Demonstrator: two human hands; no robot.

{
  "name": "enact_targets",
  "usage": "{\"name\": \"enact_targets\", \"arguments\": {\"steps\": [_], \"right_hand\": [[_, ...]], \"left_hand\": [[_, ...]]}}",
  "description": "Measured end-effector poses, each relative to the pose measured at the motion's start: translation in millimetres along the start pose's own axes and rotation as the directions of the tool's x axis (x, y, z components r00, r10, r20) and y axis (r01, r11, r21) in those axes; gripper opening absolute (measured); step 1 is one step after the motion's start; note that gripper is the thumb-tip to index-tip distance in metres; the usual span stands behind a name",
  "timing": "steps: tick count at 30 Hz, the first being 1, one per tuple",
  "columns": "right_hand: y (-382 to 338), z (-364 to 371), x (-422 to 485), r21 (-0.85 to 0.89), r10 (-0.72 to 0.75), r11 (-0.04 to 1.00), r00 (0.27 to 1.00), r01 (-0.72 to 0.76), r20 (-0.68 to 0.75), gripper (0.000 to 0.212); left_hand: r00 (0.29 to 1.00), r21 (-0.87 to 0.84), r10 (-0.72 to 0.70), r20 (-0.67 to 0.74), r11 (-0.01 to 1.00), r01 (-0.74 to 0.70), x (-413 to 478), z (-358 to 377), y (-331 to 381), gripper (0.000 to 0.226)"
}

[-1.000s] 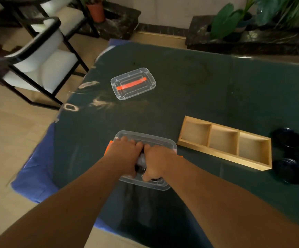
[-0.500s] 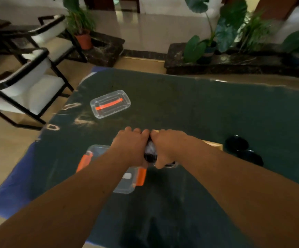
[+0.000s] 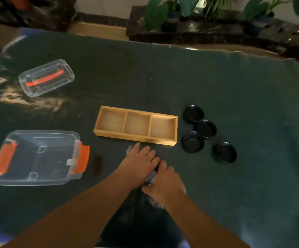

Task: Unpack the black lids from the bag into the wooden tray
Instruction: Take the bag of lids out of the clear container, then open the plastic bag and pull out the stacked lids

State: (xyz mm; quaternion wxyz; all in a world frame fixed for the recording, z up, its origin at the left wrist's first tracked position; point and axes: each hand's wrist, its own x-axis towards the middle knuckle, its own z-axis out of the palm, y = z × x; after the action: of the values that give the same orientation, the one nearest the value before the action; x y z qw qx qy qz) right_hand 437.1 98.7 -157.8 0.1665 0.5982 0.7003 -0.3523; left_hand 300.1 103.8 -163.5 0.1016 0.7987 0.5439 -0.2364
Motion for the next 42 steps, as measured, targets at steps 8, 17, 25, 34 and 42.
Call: {"name": "enact_targets", "arguments": {"steps": [8,17,25,34,42], "right_hand": [[-11,12,-3,0.236,0.026,0.971,0.999,-0.035,0.038,0.106],[5,6,-26,0.043,-0.326,0.935,0.903,0.351,-0.28,0.06],[-9,8,-11,0.547,-0.118,0.822,0.987,0.157,-0.106,0.018],[-6,3,-7,0.431,-0.021,0.893,0.969,0.129,-0.247,0.016],[-13,-8,-18,0.568,-0.079,0.795,0.964,0.214,-0.252,0.025]], "left_hand": [[0.965,-0.039,0.043,-0.258,0.998,-0.055,-32,17,-11,0.092],[0.815,-0.772,-0.509,-0.277,0.623,0.127,-74,44,1,0.037],[0.849,-0.978,-0.495,0.187,-0.01,0.21,-65,38,4,0.041],[0.814,-0.949,-0.517,0.263,-0.292,0.122,-63,24,-5,0.017],[0.678,-0.985,-0.714,0.174,-0.12,0.126,-71,16,0,0.018]]}}
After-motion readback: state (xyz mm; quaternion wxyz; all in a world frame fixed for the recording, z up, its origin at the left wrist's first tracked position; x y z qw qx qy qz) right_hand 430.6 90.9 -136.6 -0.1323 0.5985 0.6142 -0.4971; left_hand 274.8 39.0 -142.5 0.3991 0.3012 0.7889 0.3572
